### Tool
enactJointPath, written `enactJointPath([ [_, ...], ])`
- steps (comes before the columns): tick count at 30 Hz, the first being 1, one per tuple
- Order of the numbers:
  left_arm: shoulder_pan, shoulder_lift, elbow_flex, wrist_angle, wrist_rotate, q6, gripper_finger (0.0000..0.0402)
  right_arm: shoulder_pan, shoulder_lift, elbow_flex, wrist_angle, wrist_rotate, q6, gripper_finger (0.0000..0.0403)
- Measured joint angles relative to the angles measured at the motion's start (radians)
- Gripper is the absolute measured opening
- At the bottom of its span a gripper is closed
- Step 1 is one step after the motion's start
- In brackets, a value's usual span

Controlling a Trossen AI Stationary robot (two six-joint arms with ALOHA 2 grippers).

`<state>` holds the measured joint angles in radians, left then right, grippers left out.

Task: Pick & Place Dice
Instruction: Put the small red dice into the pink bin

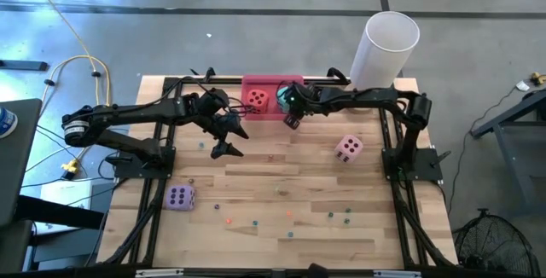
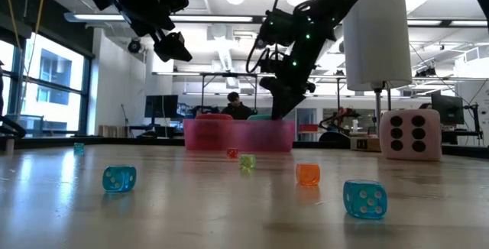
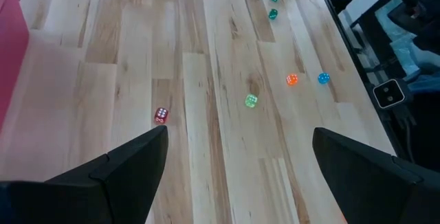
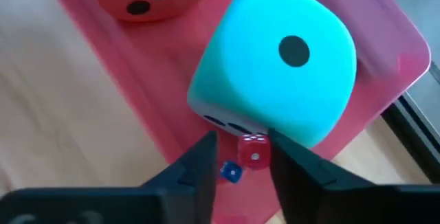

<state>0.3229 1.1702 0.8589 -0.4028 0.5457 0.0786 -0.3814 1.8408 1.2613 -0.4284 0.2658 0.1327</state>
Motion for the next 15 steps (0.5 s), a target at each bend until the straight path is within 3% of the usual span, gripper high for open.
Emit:
enactJointPath([
  [9,0.000,0.000,0.000,0.000,0.000,0.000,0.0353,0.001,0.000,0.000,-0.007,-0.010,0.081,0.0251],
  [15,0.000,0.000,0.000,0.000,0.000,0.000,0.0353,0.002,0.000,0.000,-0.013,-0.009,0.112,0.0302],
])
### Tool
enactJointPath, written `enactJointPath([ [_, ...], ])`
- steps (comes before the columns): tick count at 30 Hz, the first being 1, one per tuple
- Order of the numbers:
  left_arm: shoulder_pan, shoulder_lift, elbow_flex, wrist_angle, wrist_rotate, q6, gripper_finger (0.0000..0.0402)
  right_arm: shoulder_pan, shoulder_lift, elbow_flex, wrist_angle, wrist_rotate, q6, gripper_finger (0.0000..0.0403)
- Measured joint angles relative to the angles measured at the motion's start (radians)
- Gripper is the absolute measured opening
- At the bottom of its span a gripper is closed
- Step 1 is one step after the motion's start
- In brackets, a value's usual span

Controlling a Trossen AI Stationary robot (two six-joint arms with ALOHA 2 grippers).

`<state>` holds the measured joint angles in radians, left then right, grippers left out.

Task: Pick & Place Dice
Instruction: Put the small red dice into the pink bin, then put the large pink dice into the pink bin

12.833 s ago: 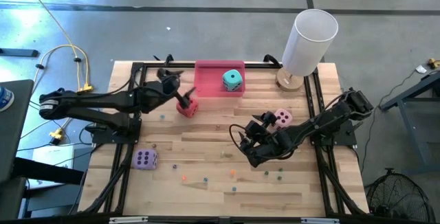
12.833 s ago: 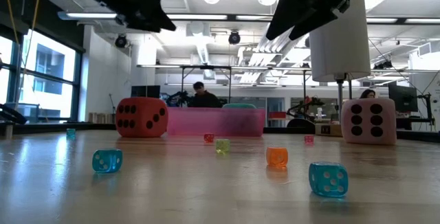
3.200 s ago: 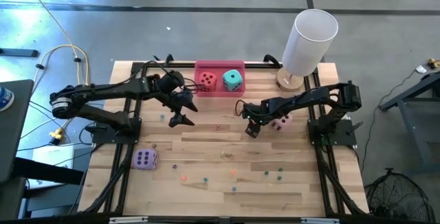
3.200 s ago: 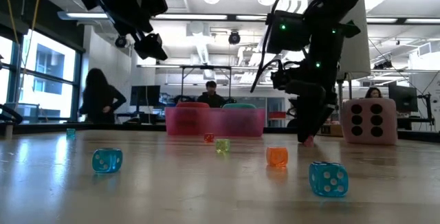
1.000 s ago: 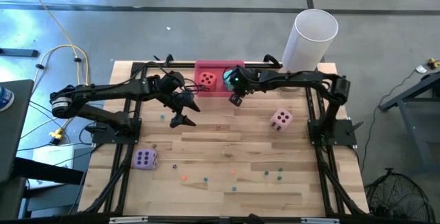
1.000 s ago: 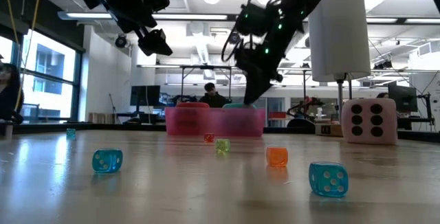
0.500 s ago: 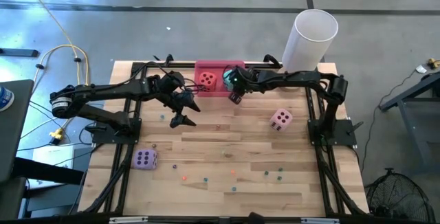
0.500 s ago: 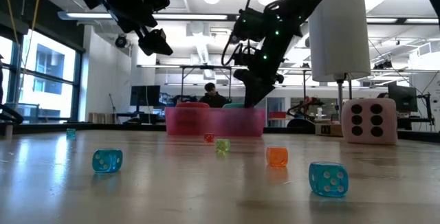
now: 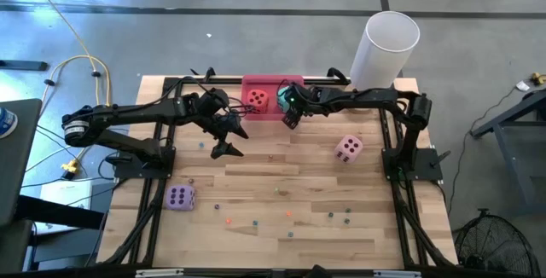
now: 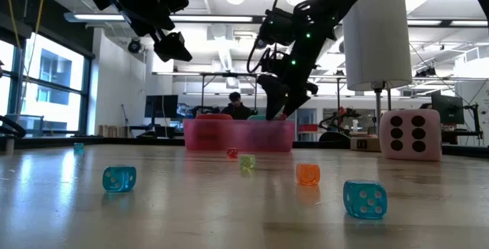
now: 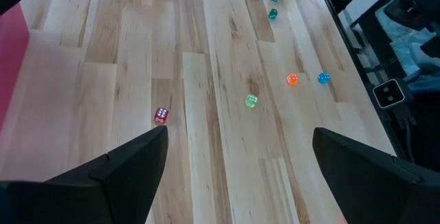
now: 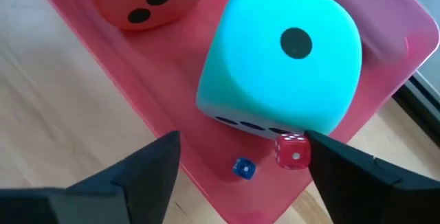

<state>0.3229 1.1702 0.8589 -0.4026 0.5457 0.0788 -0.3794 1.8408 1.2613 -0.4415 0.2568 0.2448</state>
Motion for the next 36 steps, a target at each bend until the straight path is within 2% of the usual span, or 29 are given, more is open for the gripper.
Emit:
enactJointPath([
  [4,0.000,0.000,0.000,0.000,0.000,0.000,0.0353,0.000,0.000,0.001,-0.026,0.009,0.025,0.0310],
  [11,0.000,0.000,0.000,0.000,0.000,0.000,0.0353,0.000,0.000,0.001,-0.059,0.065,0.024,0.0302],
  [17,0.000,0.000,0.000,0.000,0.000,0.000,0.0353,0.008,0.000,0.001,-0.059,0.054,0.014,0.0301],
  [20,0.000,0.000,0.000,0.000,0.000,0.000,0.0353,0.014,0.000,0.001,-0.051,0.028,0.013,0.0301],
  [24,0.000,0.000,0.000,0.000,0.000,0.000,0.0353,0.013,0.000,0.001,-0.033,-0.078,-0.012,0.0301],
  [32,0.000,0.000,0.000,0.000,0.000,0.000,0.0353,0.020,0.000,0.001,-0.024,0.027,-0.070,0.0301],
  [36,0.000,0.000,0.000,0.000,0.000,0.000,0.0353,0.026,0.000,0.001,-0.023,0.005,-0.089,0.0299],
])
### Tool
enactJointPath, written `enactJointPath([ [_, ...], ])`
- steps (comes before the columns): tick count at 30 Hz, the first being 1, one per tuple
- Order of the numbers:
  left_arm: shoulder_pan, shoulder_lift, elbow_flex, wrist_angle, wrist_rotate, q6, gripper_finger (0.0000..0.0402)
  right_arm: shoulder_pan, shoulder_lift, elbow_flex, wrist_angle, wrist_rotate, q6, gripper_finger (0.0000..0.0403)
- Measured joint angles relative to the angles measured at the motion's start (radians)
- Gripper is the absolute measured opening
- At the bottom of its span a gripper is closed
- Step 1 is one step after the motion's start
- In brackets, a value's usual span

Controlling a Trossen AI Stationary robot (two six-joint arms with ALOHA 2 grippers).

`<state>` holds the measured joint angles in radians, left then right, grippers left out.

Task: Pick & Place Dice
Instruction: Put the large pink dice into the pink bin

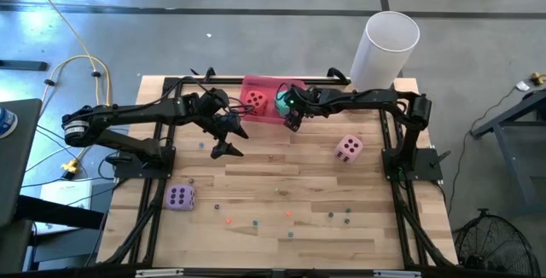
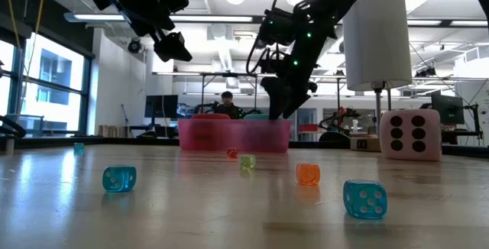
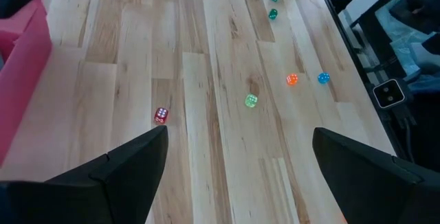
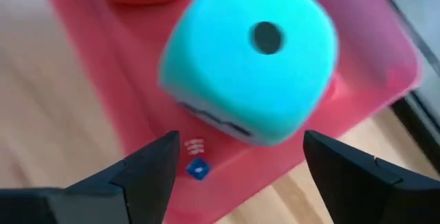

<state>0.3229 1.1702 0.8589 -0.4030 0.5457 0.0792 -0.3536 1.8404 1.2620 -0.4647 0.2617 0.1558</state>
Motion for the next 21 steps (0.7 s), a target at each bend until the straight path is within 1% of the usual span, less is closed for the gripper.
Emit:
enactJointPath([
  [5,0.000,0.000,0.000,0.000,0.000,0.008,0.0353,0.037,-0.037,-0.001,-0.006,0.003,-0.032,0.0285],
  [11,0.000,0.000,0.000,0.000,0.000,0.002,0.0353,0.101,-0.132,-0.001,-0.038,0.079,-0.055,0.0270],
  [14,0.000,0.000,0.000,0.000,0.000,0.002,0.0353,0.140,-0.194,-0.001,-0.073,0.099,-0.043,0.0266],
  [18,0.000,0.000,0.000,0.000,0.000,0.002,0.0353,0.194,-0.257,-0.001,-0.050,0.105,0.084,0.0265],
  [21,0.000,0.000,0.000,0.000,0.000,0.005,0.0353,0.235,-0.261,0.001,0.043,0.107,0.146,0.0265],
])
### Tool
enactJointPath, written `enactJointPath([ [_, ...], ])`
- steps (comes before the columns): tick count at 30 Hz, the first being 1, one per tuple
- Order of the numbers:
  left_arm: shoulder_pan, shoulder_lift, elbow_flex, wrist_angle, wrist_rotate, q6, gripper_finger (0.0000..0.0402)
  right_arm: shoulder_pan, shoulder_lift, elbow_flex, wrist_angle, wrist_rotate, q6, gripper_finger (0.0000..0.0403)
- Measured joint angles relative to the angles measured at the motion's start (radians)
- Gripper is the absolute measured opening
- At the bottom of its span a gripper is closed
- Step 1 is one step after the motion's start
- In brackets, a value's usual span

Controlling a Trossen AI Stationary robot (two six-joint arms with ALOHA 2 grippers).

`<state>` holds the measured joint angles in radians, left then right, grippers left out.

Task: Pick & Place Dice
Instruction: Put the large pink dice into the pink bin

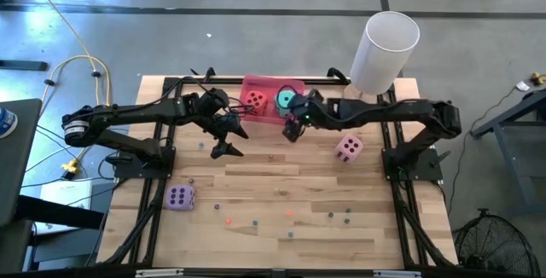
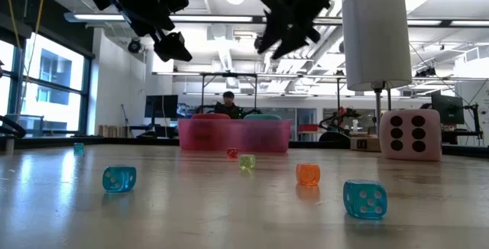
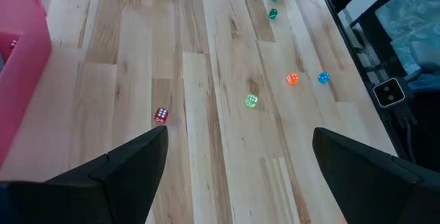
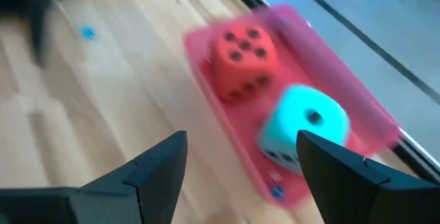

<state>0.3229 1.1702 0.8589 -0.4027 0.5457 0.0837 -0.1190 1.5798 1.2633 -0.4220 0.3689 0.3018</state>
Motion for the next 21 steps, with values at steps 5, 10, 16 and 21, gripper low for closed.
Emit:
enactJointPath([
  [5,0.000,0.000,0.000,0.000,0.008,-0.003,0.0353,0.050,0.026,-0.002,0.145,-0.022,0.043,0.0265],
  [10,-0.001,0.000,0.000,-0.001,0.011,0.002,0.0353,0.068,0.045,-0.001,0.305,-0.005,-0.036,0.0265],
  [16,-0.001,0.000,0.000,-0.005,0.009,0.006,0.0353,0.073,0.050,-0.002,0.416,0.104,-0.071,0.0271],
  [21,-0.001,0.000,0.000,-0.009,0.009,0.006,0.0353,0.073,0.050,-0.002,0.429,0.102,-0.130,0.0305],
])
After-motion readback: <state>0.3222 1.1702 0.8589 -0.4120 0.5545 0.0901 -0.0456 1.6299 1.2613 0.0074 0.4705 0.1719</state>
